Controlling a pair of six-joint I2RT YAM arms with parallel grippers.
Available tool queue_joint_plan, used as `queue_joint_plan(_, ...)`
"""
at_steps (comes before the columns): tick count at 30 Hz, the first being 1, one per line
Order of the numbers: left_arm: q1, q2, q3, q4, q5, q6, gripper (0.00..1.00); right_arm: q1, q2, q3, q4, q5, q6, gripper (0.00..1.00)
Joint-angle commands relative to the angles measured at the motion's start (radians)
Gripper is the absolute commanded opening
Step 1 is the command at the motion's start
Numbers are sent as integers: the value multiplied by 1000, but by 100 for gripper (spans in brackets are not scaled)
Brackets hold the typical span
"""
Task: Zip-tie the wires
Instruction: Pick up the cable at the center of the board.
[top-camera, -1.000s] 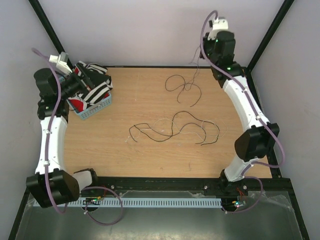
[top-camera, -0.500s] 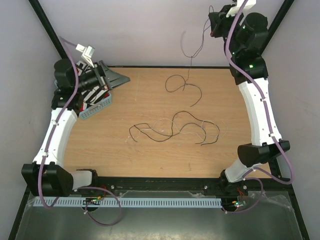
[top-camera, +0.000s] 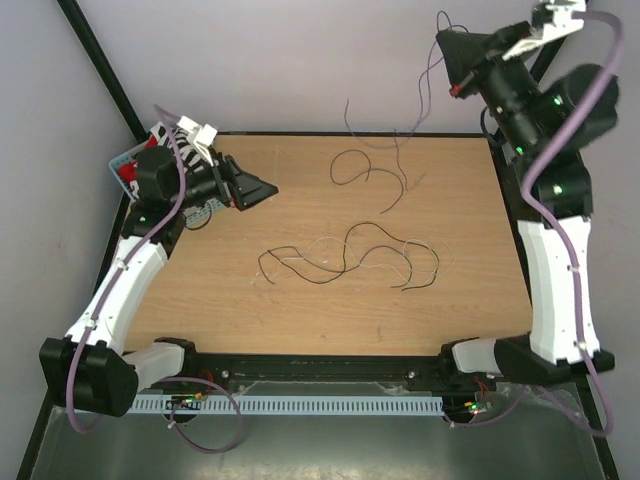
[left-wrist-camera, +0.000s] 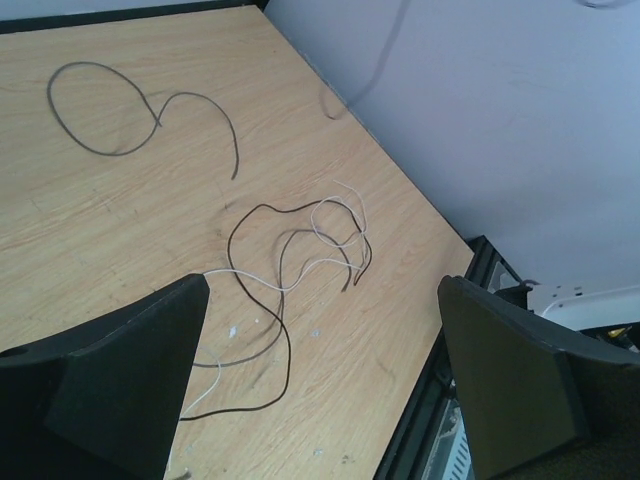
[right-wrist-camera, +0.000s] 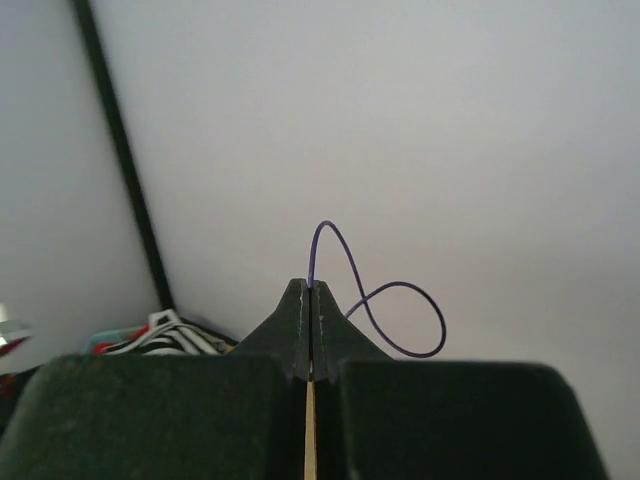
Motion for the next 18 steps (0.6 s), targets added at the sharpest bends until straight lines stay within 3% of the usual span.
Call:
queue_joint_plan(1,-42,-75,-68,95,-62,69,99,-1,-100,-78,41,-175,100,0)
queue_joint_plan(9,-182,-119,-159,160,-120,74,99,-1,-197,-171,148,-383,294,0)
queue_joint_plan(13,-288,-146,-281,329,-235,51,99,-1,-235,-226,271,-474,436,0)
queue_joint_plan(18,-402,-141,-360,514,-249,24,99,-1,-264,-265,365,-520,538,0)
